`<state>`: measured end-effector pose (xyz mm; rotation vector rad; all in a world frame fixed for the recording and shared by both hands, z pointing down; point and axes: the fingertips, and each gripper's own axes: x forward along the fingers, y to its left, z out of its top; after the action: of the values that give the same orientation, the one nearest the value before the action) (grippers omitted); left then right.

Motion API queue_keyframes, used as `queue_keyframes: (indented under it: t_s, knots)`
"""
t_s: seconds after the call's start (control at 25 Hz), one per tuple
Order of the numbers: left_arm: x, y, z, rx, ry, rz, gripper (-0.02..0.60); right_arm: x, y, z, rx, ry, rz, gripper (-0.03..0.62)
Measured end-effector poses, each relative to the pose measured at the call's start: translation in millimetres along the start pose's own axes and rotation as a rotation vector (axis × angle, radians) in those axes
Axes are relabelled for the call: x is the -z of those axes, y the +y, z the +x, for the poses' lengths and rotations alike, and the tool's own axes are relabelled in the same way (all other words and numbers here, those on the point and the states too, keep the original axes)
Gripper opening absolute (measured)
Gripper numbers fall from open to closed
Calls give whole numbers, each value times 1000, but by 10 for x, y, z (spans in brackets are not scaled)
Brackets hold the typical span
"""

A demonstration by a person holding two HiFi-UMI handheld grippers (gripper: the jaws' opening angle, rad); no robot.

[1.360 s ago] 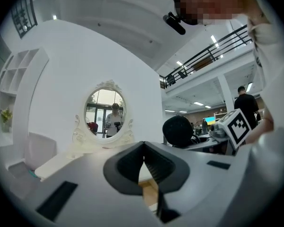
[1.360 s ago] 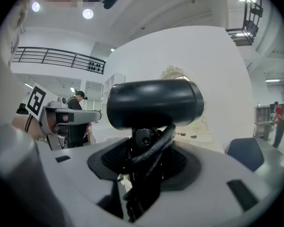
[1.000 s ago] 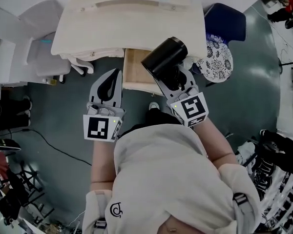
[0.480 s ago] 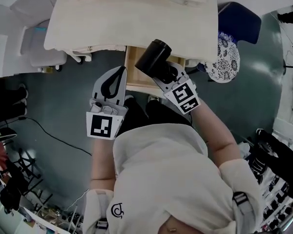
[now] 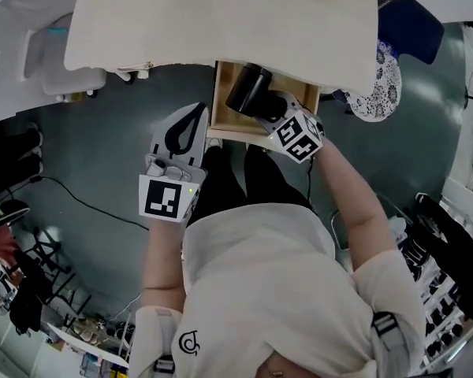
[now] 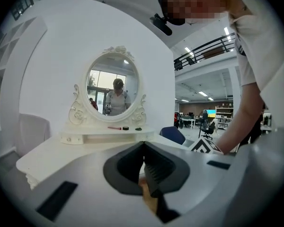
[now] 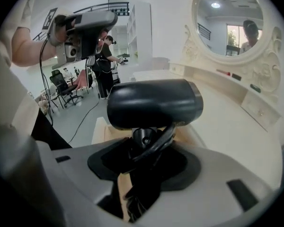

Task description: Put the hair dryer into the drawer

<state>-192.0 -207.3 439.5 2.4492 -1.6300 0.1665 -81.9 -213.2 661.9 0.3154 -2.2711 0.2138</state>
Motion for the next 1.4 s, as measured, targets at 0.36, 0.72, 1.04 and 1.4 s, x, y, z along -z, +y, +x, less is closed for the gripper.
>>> queue_keyframes:
  t_s: [0.36,0.72,1.04,1.4]
  knots:
    - [301,27,19,15,57,-18,11,466,-73,489,-54,203,-92,204]
    - [537,83,-53,2,118,-26,11,828,117,783,-166,364,-253,206]
    - [637,136,-76,2,137,-69,11,1021,351,914,-273,452,-303,207]
    - [738,156,-171,2,165,-85,11,1072,412,889,-296,491,-251,225]
